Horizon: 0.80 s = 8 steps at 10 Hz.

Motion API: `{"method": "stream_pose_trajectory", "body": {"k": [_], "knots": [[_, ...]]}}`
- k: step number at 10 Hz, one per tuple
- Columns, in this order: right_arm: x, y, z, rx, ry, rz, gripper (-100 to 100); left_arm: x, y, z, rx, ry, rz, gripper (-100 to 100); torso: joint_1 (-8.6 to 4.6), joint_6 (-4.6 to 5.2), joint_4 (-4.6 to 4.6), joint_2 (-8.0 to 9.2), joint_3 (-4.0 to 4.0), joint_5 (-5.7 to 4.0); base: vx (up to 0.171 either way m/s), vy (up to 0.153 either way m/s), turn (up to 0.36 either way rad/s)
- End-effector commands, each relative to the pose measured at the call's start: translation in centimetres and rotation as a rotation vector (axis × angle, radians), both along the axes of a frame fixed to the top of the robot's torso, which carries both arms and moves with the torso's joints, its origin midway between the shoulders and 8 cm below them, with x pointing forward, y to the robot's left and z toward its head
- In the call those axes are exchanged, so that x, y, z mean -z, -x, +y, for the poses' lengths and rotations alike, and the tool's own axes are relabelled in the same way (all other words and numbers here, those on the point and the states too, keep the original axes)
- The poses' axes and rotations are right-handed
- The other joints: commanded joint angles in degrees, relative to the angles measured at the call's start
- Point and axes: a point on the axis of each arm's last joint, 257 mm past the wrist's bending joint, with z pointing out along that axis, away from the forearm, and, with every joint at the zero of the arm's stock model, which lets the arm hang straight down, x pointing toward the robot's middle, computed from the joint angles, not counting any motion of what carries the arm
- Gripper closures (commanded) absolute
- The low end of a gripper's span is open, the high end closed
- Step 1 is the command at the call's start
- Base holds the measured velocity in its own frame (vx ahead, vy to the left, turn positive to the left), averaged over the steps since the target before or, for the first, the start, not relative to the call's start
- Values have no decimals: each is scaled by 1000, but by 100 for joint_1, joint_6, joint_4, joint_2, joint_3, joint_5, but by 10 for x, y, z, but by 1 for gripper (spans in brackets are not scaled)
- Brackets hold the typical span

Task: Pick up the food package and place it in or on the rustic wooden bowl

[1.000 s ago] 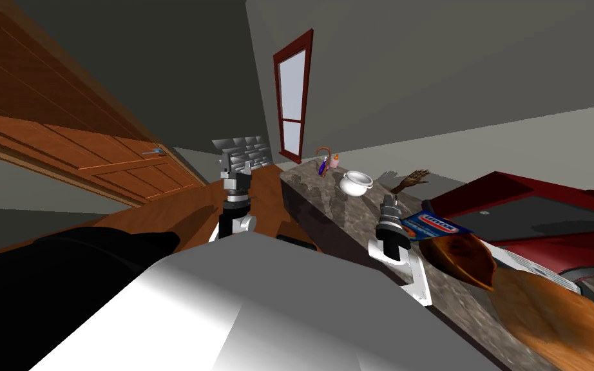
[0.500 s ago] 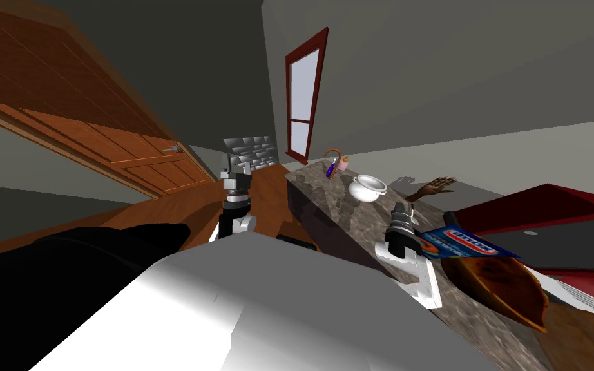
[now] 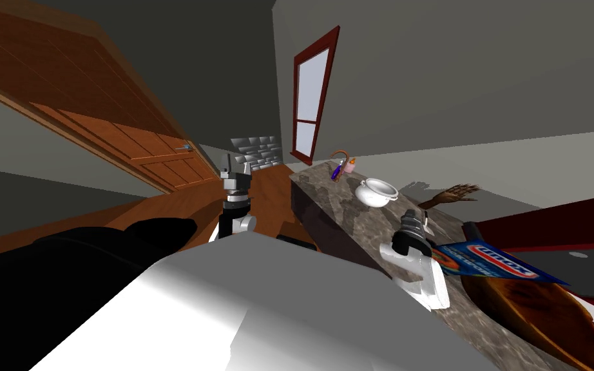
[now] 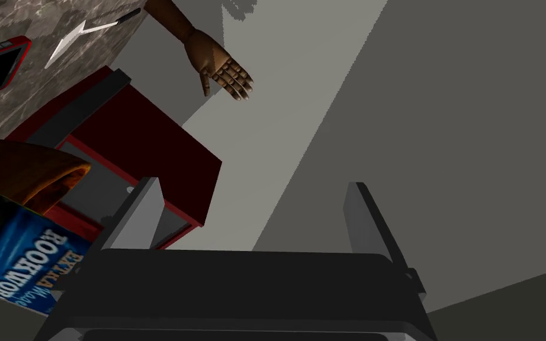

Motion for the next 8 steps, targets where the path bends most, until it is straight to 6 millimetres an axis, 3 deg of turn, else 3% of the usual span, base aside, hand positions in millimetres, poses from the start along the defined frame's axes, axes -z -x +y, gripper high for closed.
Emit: {"method": "stream_pose_trajectory", "body": {"k": [1, 3, 4, 6, 7, 8], "knots": [[8, 16, -30, 95, 9, 41, -100, 0, 0, 0, 0, 0, 0, 0, 0, 0, 0, 0, 0, 0, 27, 39, 272], [12, 23, -35, 127, 9, 62, -100, 0, 0, 0, 0, 0, 0, 0, 2, 0, 0, -3, -2, 1, 18, 25, 50], [17, 39, -63, 210, 18, 94, -100, 0, 0, 0, 0, 0, 0, 0, -4, 2, 1, 3, 2, -1, 24, 43, 201], [20, 47, -68, 245, 18, 114, -100, 0, 0, 0, 0, 0, 0, 0, 2, 0, 0, -1, -1, 1, 17, 23, 72], [24, 67, -93, 334, 27, 149, -100, 0, 0, 0, 0, 0, 0, 0, -4, 2, 1, 4, 2, -1, 17, 31, 285], [26, 72, -96, 357, 28, 161, -100, 0, 0, 0, 0, 0, 0, 0, 0, -6, 1, 0, 0, 0, 24, 24, 112]]}}
